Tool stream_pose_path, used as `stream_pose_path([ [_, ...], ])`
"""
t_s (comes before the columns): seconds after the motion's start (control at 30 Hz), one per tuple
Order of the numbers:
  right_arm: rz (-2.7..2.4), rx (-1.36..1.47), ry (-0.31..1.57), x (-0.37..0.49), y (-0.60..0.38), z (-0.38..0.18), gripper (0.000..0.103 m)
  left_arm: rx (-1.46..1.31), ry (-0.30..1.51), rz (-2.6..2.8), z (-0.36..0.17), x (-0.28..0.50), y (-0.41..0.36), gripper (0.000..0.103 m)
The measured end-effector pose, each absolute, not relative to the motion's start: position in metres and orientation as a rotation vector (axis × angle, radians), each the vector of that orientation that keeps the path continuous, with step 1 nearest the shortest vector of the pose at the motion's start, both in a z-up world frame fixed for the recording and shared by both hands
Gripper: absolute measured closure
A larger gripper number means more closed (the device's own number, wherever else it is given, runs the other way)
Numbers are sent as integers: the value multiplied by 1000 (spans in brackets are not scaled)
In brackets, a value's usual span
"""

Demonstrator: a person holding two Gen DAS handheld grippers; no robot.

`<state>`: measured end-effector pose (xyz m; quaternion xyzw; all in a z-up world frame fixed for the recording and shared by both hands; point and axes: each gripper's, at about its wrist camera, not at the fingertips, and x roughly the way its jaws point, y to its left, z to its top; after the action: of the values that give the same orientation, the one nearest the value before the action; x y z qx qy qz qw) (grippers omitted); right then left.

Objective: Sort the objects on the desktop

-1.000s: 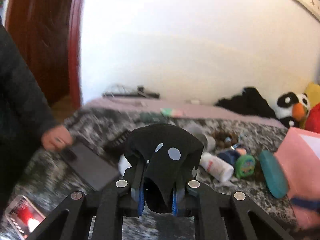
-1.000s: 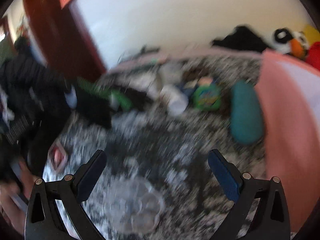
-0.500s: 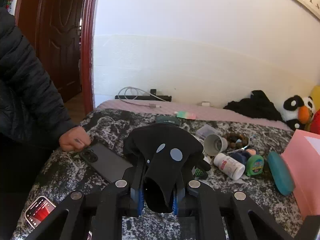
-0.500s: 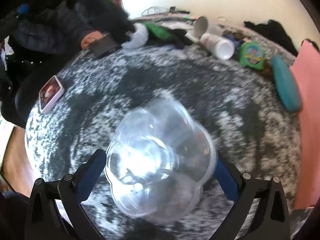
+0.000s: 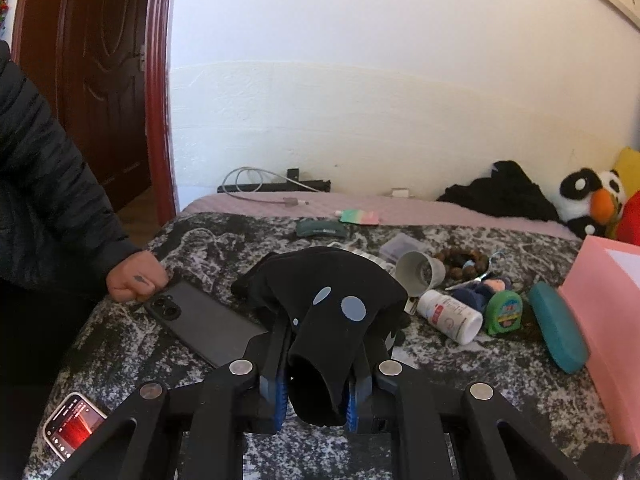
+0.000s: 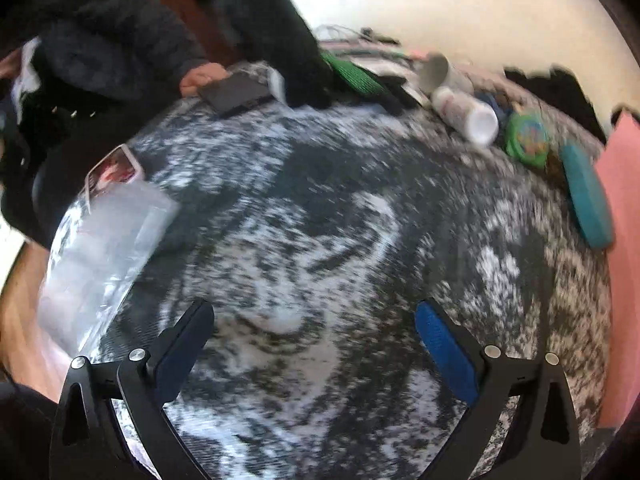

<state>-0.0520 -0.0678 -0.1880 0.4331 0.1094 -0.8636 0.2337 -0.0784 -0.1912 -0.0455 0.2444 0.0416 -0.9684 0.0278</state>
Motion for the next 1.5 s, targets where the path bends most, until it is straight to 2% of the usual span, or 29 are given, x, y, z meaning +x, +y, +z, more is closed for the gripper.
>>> stream_pose_path([
  [0.13, -2386, 1097, 565, -35, -90, -191, 1, 806, 152, -2972, -58, -86, -200, 87],
  [0.27, -2428, 1071, 554, -37, -83, -172, 1, 813, 153, -2959, -58, -87, -206, 87],
  [0.4, -2347, 1024, 442, -30, -71, -154, 1, 755, 121, -2981, -45, -75, -206, 87],
  [0.5, -2300, 924, 480, -12, -78, -156, 1, 741, 112, -3000, -40, -69, -207, 86],
  [0.63, -2289, 753, 742, 23, -102, -174, 0, 743, 119, -3002, -37, -65, -213, 84],
  [0.73, -2321, 432, 1168, 62, -126, -201, 0, 741, 131, -3000, -36, -62, -219, 84],
  [0.8, -2295, 198, 1372, 83, -137, -217, 1, 734, 135, -2998, -35, -60, -223, 84],
  [0.83, -2260, 66, 1453, 95, -143, -224, 1, 732, 137, -2996, -35, -60, -224, 84],
  [0.9, -2191, -28, 1487, 104, -150, -226, 2, 727, 150, -2991, -35, -59, -228, 84],
  [1.0, -2104, 109, 1399, 92, -159, -221, 22, 730, 161, -2989, -35, -59, -231, 84],
  [1.07, -2052, 183, 1342, 85, -165, -217, 41, 729, 155, -2989, -35, -58, -232, 84],
  [1.13, -2004, 215, 1329, 81, -174, -217, 52, 725, 146, -2991, -34, -57, -233, 84],
  [1.2, -1980, 222, 1318, 78, -182, -218, 58, 721, 139, -2990, -34, -55, -234, 84],
  [1.27, -1992, 272, 1267, 72, -187, -216, 59, 717, 132, -2986, -34, -53, -238, 84],
  [1.37, -2088, 452, 1028, 41, -168, -200, 62, 710, 105, -2966, -35, -50, -245, 84],
  [1.5, -2176, 682, 689, -1, -144, -179, 80, 702, 96, -2961, -34, -47, -252, 84],
])
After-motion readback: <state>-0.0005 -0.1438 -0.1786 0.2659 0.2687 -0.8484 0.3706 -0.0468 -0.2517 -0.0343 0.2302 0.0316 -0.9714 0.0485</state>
